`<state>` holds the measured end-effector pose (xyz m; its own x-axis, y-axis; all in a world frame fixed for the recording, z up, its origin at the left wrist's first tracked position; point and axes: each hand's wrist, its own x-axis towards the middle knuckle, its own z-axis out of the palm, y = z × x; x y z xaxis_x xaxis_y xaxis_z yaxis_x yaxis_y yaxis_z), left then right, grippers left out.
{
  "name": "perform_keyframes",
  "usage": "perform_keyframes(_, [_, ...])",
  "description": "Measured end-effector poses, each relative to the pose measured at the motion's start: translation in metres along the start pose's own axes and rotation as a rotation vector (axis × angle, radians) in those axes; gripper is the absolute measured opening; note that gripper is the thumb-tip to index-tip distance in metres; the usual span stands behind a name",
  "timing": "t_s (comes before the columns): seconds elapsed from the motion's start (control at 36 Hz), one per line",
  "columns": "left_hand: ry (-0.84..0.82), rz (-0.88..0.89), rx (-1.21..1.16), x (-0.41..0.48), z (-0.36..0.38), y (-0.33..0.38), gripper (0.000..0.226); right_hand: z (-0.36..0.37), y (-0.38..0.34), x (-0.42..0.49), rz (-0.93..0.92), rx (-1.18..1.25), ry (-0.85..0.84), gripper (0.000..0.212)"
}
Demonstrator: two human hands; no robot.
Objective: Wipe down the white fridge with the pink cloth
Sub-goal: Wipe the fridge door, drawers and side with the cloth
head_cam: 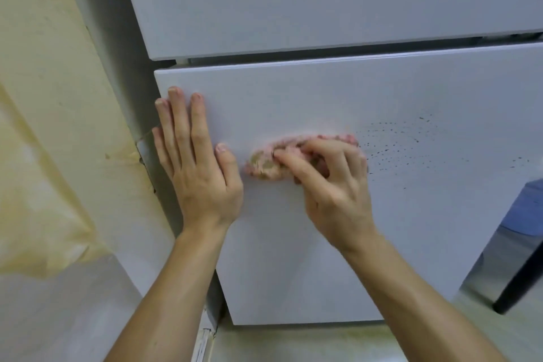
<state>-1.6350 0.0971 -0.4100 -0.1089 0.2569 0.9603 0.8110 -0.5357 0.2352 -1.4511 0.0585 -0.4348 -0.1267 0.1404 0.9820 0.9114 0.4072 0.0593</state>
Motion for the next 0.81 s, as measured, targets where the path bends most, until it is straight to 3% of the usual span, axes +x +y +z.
perform_keyframes(0.11, [0.003,-0.008,0.025,0.0,-0.001,0.004,0.066,-0.008,0.002,0.067,0.176,0.069,0.127,0.037])
perform_keyframes(0.22, [-0.009,0.027,0.01,-0.004,0.0,0.006,0.064,-0.002,-0.006,0.075,0.271,0.109,0.195,0.032])
perform_keyframes(0.36, [-0.043,0.055,-0.017,-0.006,0.002,0.008,0.064,0.01,-0.005,0.025,0.127,0.032,0.137,0.029])
perform_keyframes(0.47, [-0.023,0.053,-0.02,-0.006,0.005,0.008,0.059,0.011,0.006,-0.055,-0.029,-0.015,-0.052,0.041])
perform_keyframes(0.56, [-0.024,0.049,-0.018,-0.006,0.006,0.008,0.06,0.005,0.016,-0.093,-0.113,-0.047,-0.137,0.034])
perform_keyframes(0.69, [-0.059,0.055,-0.014,-0.012,0.008,0.011,0.064,-0.006,0.02,-0.087,-0.136,-0.054,-0.201,0.038])
perform_keyframes(0.81, [-0.072,0.056,-0.005,-0.017,0.009,0.015,0.067,-0.016,0.024,-0.038,0.035,-0.03,-0.027,0.031])
